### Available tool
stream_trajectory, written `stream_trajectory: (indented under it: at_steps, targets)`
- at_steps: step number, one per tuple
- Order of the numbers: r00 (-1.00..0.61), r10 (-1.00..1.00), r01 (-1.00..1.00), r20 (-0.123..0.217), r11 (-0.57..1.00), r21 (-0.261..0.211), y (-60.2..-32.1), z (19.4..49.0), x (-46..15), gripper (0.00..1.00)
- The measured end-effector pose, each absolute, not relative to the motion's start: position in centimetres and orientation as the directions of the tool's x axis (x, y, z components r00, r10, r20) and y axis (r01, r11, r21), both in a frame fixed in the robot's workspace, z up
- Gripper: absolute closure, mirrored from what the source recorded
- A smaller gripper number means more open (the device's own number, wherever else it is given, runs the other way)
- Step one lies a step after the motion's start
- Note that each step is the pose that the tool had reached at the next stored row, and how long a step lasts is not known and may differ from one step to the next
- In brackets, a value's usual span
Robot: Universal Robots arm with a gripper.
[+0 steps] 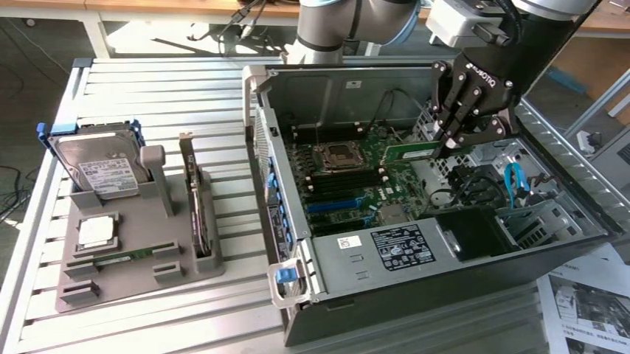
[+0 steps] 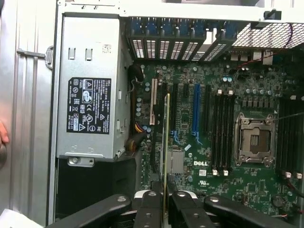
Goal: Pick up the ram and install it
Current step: 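Pick up the ram and move it above insertion slot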
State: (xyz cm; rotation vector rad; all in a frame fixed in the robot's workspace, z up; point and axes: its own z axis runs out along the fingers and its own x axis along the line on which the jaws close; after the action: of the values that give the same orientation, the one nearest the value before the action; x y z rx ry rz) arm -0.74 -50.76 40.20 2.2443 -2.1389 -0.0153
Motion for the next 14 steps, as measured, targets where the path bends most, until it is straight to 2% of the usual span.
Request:
stream_trajectory:
  at_steps: [14]
  targets:
    - [0.048, -0.999, -0.998, 0.021, -0.048, 0.037, -47.1, 40.2, 0.0, 0.85]
